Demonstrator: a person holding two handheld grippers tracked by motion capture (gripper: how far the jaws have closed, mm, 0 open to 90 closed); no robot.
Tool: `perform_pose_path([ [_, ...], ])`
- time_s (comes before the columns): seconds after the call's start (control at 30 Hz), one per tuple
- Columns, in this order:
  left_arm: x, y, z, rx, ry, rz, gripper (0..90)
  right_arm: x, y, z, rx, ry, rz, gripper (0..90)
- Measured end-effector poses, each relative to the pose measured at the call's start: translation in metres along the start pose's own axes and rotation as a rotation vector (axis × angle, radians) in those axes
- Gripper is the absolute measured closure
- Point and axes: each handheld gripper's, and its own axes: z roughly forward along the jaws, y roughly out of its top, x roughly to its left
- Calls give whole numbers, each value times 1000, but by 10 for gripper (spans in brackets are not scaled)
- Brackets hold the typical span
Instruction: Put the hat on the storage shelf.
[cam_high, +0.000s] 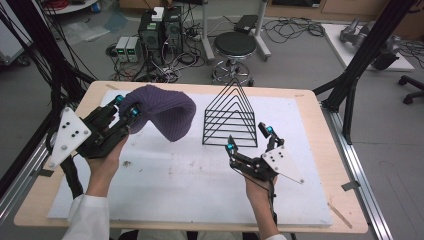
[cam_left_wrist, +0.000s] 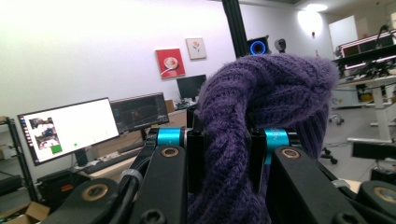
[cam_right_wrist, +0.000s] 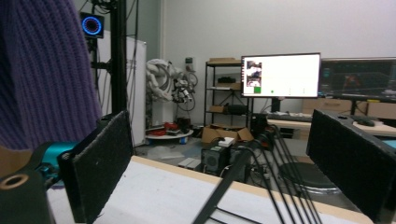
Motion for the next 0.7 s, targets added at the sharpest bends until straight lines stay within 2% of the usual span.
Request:
perform_pose_path([
  [0.17,0,0,4,-5,-12,-24,769,8,2,12,0,45,4,64],
  [0.2,0,0,5,-4,-20,-31,768,13,5,19,5,83,2,64],
  [0.27,-1,0,7,-1,-35,-39,768,18,8,26,-1,117,1,64],
  [0.37,-1,1,9,-6,-49,-51,768,22,11,32,-11,145,16,64],
  [0.4,-1,1,10,-17,-53,-65,768,23,13,37,-6,175,19,64],
  [0.53,-1,2,13,-26,-70,-70,767,30,15,48,29,305,16,65],
  [0.63,-1,2,15,-26,-84,-76,767,35,17,53,39,362,10,65],
  [0.7,-2,1,17,-32,-101,-88,765,36,17,55,40,374,4,65],
])
